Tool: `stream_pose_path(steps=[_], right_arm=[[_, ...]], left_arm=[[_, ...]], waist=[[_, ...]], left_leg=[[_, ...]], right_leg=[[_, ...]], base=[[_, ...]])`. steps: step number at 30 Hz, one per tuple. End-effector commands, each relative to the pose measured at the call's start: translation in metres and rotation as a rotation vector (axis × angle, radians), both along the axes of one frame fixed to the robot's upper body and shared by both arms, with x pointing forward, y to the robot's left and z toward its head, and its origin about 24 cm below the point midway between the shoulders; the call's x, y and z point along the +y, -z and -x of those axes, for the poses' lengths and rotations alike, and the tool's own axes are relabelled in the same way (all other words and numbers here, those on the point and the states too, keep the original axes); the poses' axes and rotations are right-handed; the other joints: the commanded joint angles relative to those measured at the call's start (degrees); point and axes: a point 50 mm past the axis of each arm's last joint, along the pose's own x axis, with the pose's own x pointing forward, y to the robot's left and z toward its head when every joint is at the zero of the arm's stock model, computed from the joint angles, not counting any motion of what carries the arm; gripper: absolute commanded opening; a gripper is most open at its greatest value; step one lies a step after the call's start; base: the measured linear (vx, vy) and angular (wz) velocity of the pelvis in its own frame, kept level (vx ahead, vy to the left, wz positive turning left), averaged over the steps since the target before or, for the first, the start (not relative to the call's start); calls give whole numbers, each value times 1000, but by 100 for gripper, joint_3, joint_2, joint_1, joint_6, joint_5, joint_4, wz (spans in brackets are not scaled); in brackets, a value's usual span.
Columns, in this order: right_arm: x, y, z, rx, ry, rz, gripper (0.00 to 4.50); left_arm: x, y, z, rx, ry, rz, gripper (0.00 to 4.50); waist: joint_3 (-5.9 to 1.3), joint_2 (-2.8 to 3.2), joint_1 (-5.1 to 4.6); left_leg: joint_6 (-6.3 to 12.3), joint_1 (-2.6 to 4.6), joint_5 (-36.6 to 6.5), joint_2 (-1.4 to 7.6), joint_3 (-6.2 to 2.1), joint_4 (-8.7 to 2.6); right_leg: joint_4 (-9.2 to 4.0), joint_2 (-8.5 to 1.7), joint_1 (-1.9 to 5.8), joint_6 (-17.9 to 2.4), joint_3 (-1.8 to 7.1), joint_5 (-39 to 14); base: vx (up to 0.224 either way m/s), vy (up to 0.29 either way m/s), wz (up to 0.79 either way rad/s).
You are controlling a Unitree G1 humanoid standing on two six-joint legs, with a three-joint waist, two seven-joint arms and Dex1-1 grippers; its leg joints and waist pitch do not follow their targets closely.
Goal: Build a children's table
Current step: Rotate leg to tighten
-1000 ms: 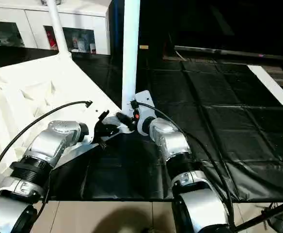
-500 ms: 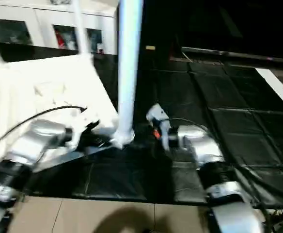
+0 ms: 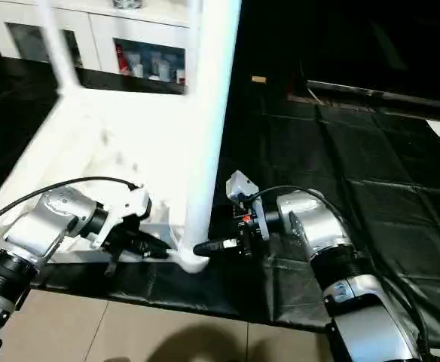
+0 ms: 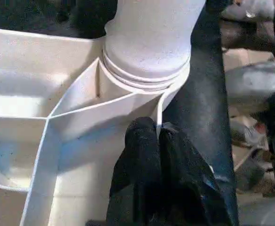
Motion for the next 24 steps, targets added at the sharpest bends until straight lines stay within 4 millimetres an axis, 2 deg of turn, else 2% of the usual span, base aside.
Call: stream_pose_path(steps=[1,6,9,14,19,24], right_arm=[[1,-5,-2,-12,-31,-8,403],[4,-4,-1,-11,-47,-27,358],[6,-4,-1,-12,-51,-43,325],[8,-4,0,-4,-64,-48,298],[10,-3,0,-4,-71,-63,240],[12,-3,1,-1,-75,-70,214]], left_arm=[[-10,-1,5,14,89,1,0],[-11,0,6,10,103,-1,0],[-11,0,7,8,110,-3,0],[-10,1,7,4,111,-11,0],[-9,2,6,2,108,-15,0],[-9,2,6,0,105,-17,0]], waist=[[-399,47,-39],[-397,31,-41],[-395,42,-41],[-403,39,-42],[-400,48,-43],[-398,53,-50]], left_leg=[[176,-68,-1141,-172,208,-413],[152,-74,-1129,-176,209,-409],[150,-73,-1116,-176,207,-411],[155,-82,-1070,-172,205,-410],[144,-75,-1115,-177,205,-409],[136,-77,-1141,-180,204,-409]], right_leg=[[-326,-177,408,-978,205,-2013],[-323,-178,404,-968,214,-2052],[-317,-177,405,-965,216,-2060],[-297,-174,415,-1000,219,-1932],[-310,-178,412,-971,219,-2023],[-319,-176,412,-949,218,-2083]], base=[[0,0,0],[0,0,0],[0,0,0],[0,0,0],[0,0,0],[0,0,0]])
